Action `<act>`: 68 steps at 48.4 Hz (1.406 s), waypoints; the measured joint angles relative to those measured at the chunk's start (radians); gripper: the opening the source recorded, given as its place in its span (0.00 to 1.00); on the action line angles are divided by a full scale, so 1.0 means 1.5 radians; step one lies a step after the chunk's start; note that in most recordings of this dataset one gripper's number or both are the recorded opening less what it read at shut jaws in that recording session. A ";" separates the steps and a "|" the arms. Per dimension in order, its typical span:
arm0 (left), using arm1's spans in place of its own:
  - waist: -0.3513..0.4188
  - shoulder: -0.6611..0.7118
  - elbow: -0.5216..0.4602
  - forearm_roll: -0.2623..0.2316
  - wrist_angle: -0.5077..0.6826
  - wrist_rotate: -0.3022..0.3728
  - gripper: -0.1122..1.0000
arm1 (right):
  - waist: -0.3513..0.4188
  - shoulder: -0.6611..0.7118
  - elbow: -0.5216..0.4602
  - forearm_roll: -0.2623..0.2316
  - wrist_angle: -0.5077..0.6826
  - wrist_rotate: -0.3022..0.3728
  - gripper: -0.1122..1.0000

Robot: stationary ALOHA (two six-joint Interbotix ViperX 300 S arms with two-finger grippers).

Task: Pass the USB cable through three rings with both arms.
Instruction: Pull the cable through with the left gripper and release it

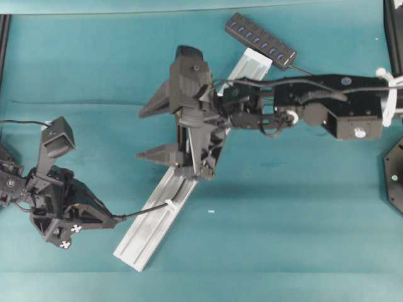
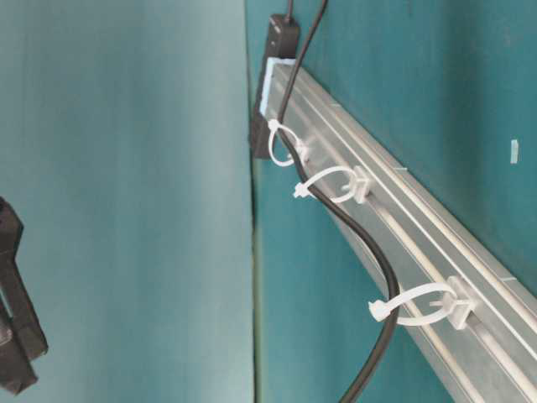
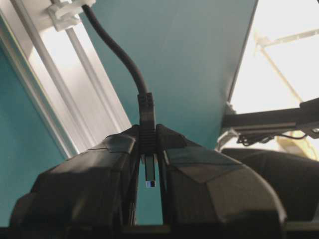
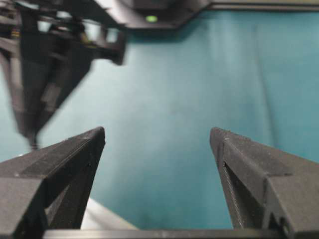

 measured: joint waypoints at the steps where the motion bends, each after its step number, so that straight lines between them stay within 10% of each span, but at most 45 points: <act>1: 0.000 0.000 0.000 0.002 0.000 0.001 0.20 | -0.001 0.000 0.001 0.000 0.000 0.005 0.87; 48: 0.000 -0.013 0.007 0.002 0.001 0.003 0.20 | -0.012 0.000 0.001 0.000 -0.028 0.057 0.87; 62: 0.000 -0.016 0.008 0.000 0.001 0.010 0.88 | -0.012 0.000 0.000 0.000 -0.028 0.062 0.87; 68: 0.000 -0.020 0.008 0.002 0.001 0.029 0.96 | -0.010 0.000 0.000 0.000 -0.028 0.063 0.87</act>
